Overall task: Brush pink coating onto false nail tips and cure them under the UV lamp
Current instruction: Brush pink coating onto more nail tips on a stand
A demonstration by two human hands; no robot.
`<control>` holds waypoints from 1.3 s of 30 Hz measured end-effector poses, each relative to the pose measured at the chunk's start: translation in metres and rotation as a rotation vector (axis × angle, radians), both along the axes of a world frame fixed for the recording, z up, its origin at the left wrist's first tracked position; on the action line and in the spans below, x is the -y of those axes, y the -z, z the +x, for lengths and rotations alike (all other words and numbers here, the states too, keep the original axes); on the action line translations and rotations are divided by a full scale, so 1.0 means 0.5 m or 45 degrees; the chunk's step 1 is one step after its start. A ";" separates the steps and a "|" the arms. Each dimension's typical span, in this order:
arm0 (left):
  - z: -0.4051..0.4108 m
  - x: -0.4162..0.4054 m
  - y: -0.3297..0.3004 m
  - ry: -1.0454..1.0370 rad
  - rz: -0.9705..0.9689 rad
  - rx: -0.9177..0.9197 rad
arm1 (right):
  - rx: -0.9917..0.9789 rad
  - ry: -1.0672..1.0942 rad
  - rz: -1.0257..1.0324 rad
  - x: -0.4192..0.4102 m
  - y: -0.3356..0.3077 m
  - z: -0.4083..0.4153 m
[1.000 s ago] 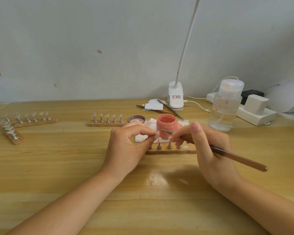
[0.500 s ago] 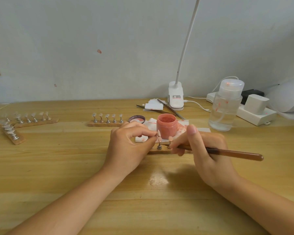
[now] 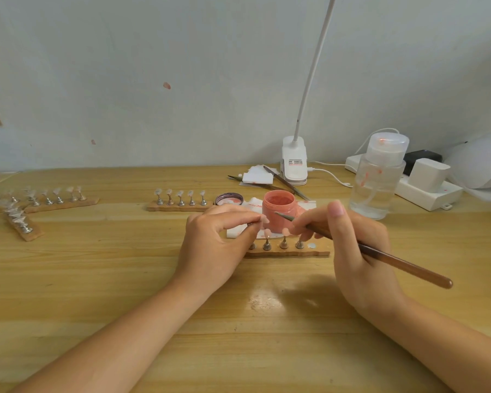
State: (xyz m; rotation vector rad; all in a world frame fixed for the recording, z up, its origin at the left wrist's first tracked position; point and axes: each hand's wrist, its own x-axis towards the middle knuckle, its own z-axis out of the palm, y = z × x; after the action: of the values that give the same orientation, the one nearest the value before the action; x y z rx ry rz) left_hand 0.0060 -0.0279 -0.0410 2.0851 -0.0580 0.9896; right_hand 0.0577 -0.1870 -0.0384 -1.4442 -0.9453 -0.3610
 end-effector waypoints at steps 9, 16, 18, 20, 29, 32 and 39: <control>0.003 0.001 0.001 0.048 0.041 -0.030 | 0.009 0.022 -0.179 -0.001 0.004 0.000; 0.006 -0.003 0.005 0.071 0.074 -0.012 | 0.004 0.018 -0.108 -0.005 0.000 -0.002; 0.009 -0.006 0.009 0.061 0.088 -0.007 | -0.069 -0.010 -0.129 -0.006 0.001 -0.003; 0.009 -0.007 0.011 0.065 0.076 -0.003 | -0.120 -0.022 -0.078 -0.004 -0.001 -0.004; 0.015 -0.011 0.015 0.066 0.075 0.026 | -0.142 -0.029 -0.032 -0.004 -0.003 -0.006; 0.014 -0.011 0.014 0.069 0.091 0.043 | -0.116 -0.022 -0.036 -0.006 -0.003 -0.005; 0.013 -0.008 0.013 0.092 0.009 0.024 | -0.202 -0.045 0.049 -0.008 -0.007 -0.008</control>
State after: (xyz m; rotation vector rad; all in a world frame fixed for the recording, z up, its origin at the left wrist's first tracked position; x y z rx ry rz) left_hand 0.0126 -0.0240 -0.0476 2.0657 -0.1455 0.9664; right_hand 0.0537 -0.1828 -0.0348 -1.3979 -0.8300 -0.2337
